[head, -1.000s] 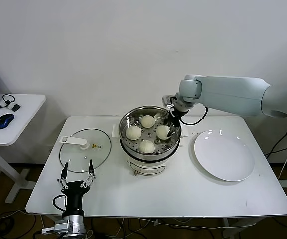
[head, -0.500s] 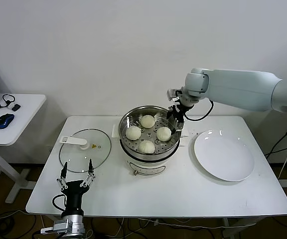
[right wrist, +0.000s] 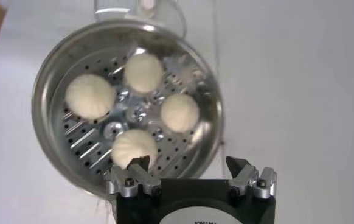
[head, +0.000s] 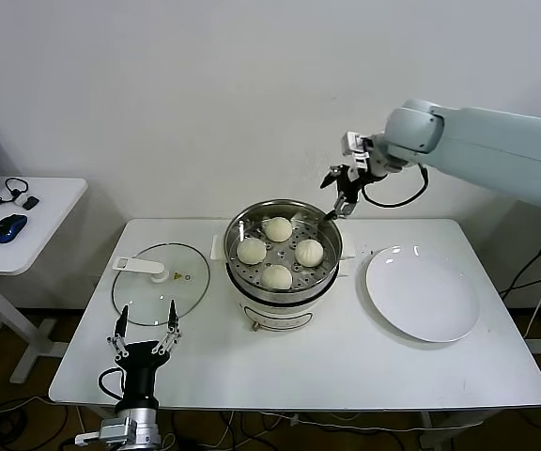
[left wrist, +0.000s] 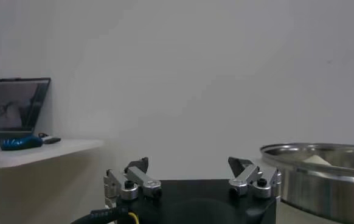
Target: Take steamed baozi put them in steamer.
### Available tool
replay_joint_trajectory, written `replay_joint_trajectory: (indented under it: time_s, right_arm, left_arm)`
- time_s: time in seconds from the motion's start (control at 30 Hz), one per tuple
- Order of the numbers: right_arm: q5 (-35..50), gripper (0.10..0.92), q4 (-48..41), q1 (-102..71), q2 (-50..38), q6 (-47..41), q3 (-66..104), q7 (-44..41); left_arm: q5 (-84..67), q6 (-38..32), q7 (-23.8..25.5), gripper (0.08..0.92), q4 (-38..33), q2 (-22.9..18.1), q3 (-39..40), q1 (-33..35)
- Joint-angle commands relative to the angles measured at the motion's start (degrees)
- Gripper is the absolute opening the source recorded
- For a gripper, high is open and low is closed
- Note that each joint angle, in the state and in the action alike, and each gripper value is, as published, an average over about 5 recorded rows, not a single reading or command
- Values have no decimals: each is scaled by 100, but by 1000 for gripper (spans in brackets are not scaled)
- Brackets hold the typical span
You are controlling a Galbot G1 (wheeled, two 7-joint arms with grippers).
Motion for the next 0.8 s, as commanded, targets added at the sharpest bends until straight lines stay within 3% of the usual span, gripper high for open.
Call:
replay_joint_trajectory:
  time_s: [0.03,0.23,0.37,0.43,0.53,0.67,0.8]
  right_arm:
    - [-279,823,1931,-787,-2306,-118,1630,2052]
    - [-428,823,3113,-3157,-3540,-33,3745,3479]
    - [-620,823,3826,-7417,-3709,169,7775,4291]
    - [-917,823,4092,-9591,-3384,364,9970,4536]
    - [-1552,823,4246,-11425,-2472,834,11539,4714]
    - [-2377,823,4246,-12845,-1040,1581,12485,4687]
    - [-2680,823,4147,-13559,76,2239,12866,4549]
  left_arm:
    - [78,33,10,823,-120,-111,15,38]
    - [160,18,10,823,-125,-149,45,82]
    - [207,-5,9,823,-112,-174,41,99]
    - [224,-8,10,823,-119,-185,28,107]
    - [234,-10,11,823,-130,-191,8,121]
    - [241,-18,10,823,-124,-198,-19,135]
    - [282,-37,10,823,-92,-203,-18,149]
